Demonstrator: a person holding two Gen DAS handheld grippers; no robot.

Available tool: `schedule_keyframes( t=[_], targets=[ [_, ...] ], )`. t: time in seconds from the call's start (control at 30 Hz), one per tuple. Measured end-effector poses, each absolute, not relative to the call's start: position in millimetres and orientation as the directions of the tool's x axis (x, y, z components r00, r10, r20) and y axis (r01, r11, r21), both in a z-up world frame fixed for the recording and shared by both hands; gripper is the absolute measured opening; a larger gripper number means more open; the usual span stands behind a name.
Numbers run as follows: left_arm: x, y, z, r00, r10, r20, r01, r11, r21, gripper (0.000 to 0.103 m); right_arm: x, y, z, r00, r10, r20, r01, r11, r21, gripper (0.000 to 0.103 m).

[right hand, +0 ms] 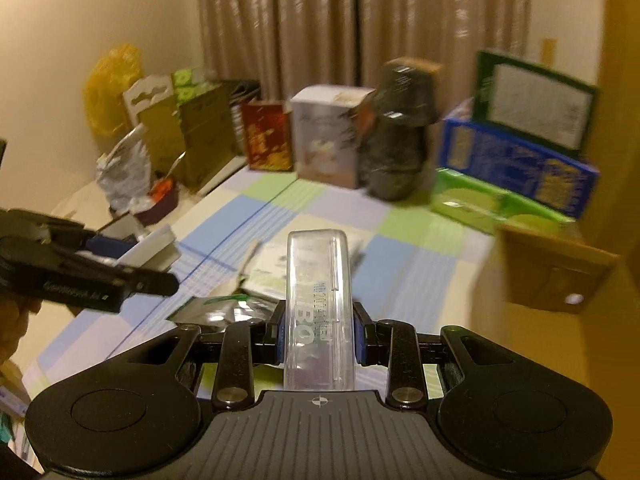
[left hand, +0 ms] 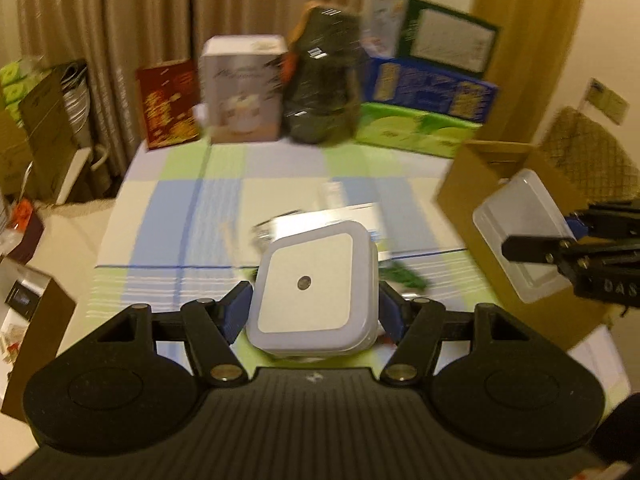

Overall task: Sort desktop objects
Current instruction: 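Grasp the white square night-light with the left tool, then carry both items into the cardboard box and open both tools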

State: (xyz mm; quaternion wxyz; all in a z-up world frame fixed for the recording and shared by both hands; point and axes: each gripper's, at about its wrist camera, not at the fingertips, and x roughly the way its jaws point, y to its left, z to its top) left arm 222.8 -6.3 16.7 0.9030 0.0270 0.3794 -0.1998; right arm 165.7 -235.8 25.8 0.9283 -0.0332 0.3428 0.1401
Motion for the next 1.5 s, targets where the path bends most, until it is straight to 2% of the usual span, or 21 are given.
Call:
schedule_keyframes(
  t=[0.4,0.7,1.5],
  targets=[
    [166,-153,39,0.554,-0.514,-0.655,0.585,0.8,-0.133,0.061,110,-380,56,0.766,0.044,-0.641,-0.025,0.999,0.038,0.028],
    [156,-250,35,0.475,-0.555,-0.683,0.673,0.729,-0.124,0.061,92,-446,48,0.75,-0.027,-0.661,0.073,0.996,0.042,0.028],
    [170,-311,3,0.409,-0.528,-0.744,0.727,0.682,-0.084,0.062,100,-484,14,0.717,-0.02,-0.697,0.114,0.99,0.088,0.028]
  ],
)
